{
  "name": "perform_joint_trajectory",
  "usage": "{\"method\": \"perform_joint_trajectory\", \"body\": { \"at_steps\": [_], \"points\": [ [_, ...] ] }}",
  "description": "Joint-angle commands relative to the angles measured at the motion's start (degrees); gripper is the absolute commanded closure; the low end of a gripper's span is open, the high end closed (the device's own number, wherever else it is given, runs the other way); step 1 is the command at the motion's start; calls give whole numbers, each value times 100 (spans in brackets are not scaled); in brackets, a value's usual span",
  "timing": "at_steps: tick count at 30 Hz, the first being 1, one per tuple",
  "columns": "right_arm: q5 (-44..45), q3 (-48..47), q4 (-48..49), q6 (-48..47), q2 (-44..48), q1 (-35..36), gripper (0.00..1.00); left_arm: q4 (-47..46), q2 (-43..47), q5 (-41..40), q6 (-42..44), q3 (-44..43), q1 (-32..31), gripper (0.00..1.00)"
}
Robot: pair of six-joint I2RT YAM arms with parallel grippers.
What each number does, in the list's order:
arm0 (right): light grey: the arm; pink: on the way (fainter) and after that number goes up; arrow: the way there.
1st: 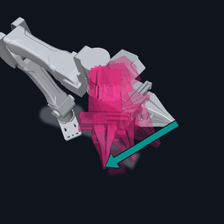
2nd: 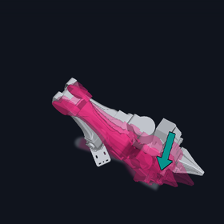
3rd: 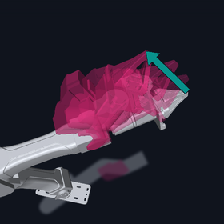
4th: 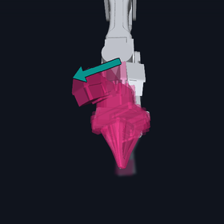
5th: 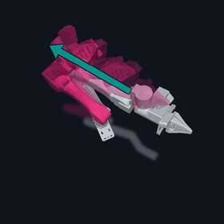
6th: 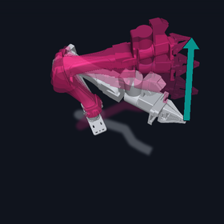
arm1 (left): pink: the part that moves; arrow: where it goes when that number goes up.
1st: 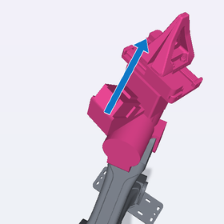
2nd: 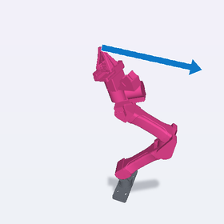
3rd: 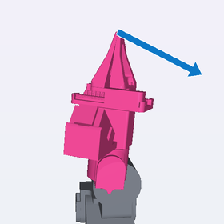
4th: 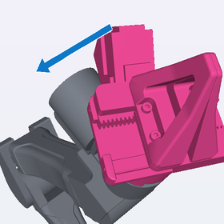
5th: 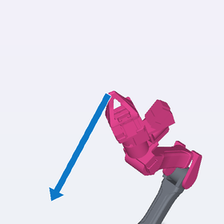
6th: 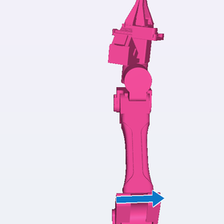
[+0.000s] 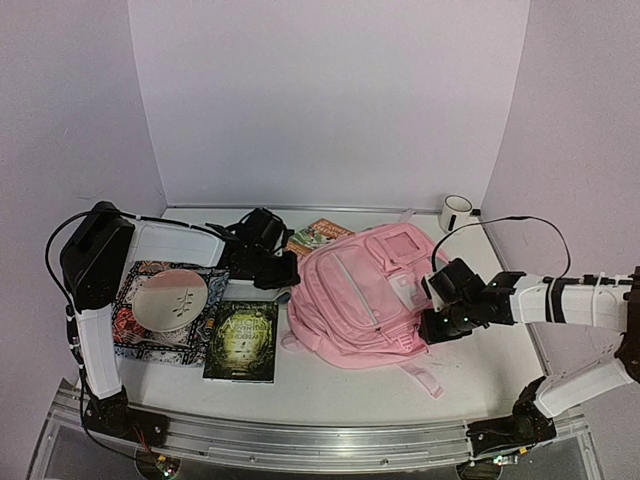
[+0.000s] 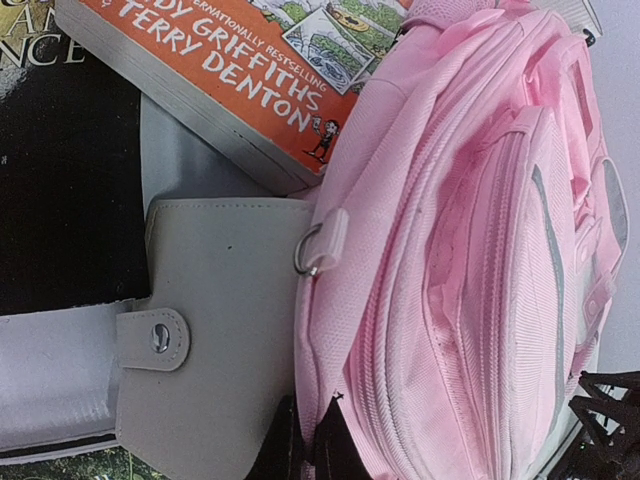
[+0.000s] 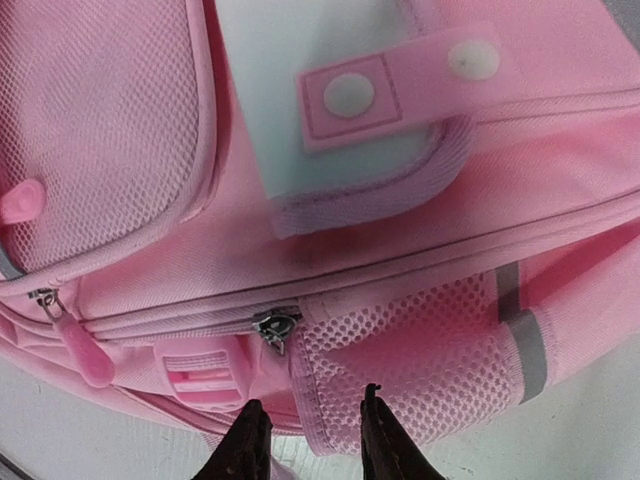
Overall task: Pack the student bag
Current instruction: Zip the upper front pocket of the student bag, then hold the student bag at the center of the board.
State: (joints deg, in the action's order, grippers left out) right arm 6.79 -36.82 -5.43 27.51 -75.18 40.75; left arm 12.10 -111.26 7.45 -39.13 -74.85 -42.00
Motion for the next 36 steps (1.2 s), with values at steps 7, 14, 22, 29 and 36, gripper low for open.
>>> {"method": "perform_joint_trajectory", "body": {
  "at_steps": [7,14,22,29,36],
  "points": [
    [-196,0,498,-87,-746,-59,71,11,338,-274,-209,146,181,89],
    [-250,57,705,-137,-798,-65,85,11,809,-289,-382,691,86,63],
    [-440,70,729,-276,-624,-64,100,-141,1095,-252,-887,1299,-670,43],
    [-761,-1,562,-221,-365,-61,100,-874,1088,-16,-1553,1666,-1092,41],
    [-960,-244,8,-234,-243,-4,100,-1800,867,220,-2126,1838,-1268,63]
  ]
}}
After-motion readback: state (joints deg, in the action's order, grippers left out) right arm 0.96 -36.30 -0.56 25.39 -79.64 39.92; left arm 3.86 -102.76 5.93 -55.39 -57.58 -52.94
